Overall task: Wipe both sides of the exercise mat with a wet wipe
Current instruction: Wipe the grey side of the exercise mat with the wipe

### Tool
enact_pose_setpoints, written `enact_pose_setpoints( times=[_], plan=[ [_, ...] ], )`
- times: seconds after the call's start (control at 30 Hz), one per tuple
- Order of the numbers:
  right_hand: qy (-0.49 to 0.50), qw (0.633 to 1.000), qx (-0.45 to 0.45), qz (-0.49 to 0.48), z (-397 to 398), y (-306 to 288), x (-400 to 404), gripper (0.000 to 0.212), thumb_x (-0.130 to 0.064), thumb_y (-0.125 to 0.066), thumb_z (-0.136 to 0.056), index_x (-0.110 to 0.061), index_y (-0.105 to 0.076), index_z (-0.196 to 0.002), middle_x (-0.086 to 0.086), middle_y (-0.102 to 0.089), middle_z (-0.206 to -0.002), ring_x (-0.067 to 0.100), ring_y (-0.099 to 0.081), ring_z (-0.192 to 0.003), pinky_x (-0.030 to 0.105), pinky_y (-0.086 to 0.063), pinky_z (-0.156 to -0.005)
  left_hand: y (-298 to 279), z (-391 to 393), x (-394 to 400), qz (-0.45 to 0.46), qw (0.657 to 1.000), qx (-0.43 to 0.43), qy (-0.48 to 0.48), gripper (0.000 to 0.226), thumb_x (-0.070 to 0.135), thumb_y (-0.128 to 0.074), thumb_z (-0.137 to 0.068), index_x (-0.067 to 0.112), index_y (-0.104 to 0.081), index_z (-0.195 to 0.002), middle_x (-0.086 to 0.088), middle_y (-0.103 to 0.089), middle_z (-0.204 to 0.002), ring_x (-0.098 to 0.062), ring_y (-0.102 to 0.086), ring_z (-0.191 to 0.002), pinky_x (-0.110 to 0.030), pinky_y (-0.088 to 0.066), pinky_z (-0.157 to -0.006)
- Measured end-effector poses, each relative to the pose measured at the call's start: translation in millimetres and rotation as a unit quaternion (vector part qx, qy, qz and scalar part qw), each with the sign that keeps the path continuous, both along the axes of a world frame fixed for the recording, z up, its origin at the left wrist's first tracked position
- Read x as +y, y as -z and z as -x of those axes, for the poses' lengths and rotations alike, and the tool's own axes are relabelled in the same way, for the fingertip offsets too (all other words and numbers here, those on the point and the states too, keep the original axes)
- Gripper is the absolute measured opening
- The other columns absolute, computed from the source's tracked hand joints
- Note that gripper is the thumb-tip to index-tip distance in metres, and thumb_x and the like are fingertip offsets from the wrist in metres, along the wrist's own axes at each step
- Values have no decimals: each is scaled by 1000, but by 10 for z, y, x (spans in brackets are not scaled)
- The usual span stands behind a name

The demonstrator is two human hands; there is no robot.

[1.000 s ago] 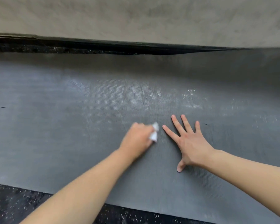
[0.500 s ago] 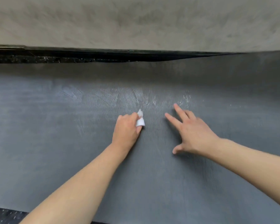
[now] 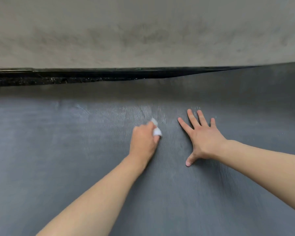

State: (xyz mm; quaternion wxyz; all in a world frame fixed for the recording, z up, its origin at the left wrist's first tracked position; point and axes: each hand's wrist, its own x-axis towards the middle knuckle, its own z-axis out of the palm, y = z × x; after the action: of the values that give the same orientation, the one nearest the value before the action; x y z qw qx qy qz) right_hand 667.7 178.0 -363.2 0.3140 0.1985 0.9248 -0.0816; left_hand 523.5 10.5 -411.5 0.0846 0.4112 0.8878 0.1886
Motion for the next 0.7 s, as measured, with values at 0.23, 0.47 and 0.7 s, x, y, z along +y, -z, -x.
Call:
enact_pose_setpoints(
  times=[0.23,0.47,0.7],
  plan=[
    [-12,1000,5,0,-50,-39,4,164,-90,-78,-50,-31,26,-163,11,34,-169,42,23,-157,69,-8,-126,29,294,237,59,982,49,171,14,29,-62,-91,15,-57,-93,-12,-67,-79,-36,-62,-76,-40,-38,-73],
    [24,995,92,10,147,-229,384,134,-87,-75,-61,-35,-10,-167,6,-4,-173,33,-16,-157,56,-40,-117,-17,-278,328,32,967,9,254,26,27,-65,-86,14,-60,-107,-13,-66,-77,-35,-62,-73,-40,-43,-69],
    [56,998,-16,22,389,-115,762,166,-86,-85,-41,-47,23,-160,5,36,-169,42,24,-157,75,-14,-121,61,669,613,15,996,69,49,18,28,-64,-91,11,-61,-97,-14,-68,-77,-37,-61,-71,-39,-36,-69]
  ],
)
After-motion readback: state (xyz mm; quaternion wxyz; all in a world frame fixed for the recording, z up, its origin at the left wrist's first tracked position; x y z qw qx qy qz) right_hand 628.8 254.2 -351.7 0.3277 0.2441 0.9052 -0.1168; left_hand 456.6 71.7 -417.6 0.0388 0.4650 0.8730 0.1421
